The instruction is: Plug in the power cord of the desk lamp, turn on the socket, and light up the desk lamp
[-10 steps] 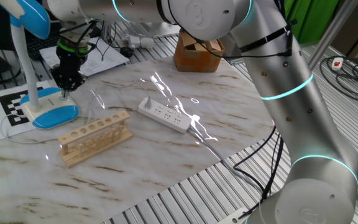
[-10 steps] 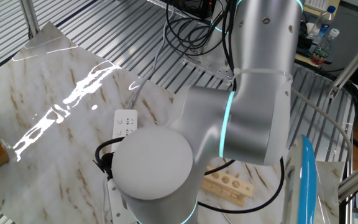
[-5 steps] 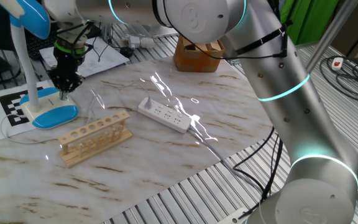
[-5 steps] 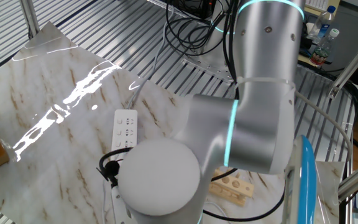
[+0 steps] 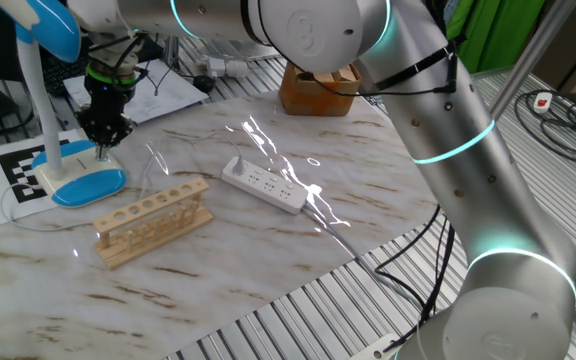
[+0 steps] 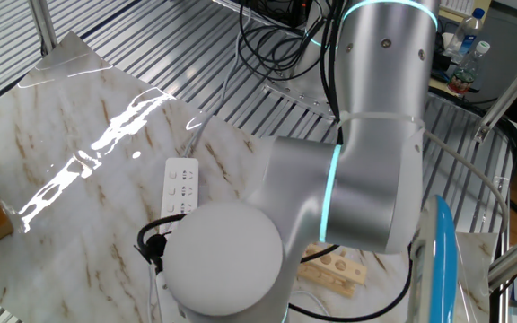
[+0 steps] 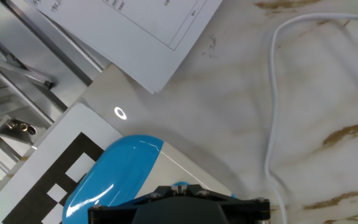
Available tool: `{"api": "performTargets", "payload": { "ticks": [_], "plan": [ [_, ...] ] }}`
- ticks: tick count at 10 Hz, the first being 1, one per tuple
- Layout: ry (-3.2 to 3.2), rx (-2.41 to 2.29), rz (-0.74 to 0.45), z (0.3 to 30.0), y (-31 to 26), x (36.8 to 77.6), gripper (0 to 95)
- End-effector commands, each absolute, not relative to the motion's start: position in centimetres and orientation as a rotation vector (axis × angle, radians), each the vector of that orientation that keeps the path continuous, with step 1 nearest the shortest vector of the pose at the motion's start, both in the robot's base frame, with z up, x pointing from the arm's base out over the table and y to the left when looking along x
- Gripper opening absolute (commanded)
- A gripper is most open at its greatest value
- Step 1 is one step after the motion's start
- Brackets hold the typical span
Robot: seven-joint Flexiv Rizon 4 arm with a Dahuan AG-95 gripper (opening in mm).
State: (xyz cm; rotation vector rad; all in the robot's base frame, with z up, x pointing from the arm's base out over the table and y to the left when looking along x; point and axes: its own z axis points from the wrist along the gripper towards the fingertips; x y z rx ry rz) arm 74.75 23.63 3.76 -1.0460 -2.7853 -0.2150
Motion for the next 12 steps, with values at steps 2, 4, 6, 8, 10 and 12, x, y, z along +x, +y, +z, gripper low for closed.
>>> {"api": "performTargets", "payload": {
  "ticks": [2,4,6,8,10,12],
  "plan": [
    [-2.78,-1.043,-0.236,5.2,22.4,74.3,0.0],
    [-2.789,-1.021,-0.238,6.2,21.5,73.7,0.0],
    [-2.821,-0.89,-0.207,6.8,21.0,73.0,0.0],
    [-2.864,-0.736,-0.125,7.3,20.4,72.5,0.0],
    [-2.902,-0.608,-0.088,7.9,19.7,71.8,0.0],
    [-2.949,-0.406,-0.039,8.3,19.1,71.1,0.0]
  ]
}}
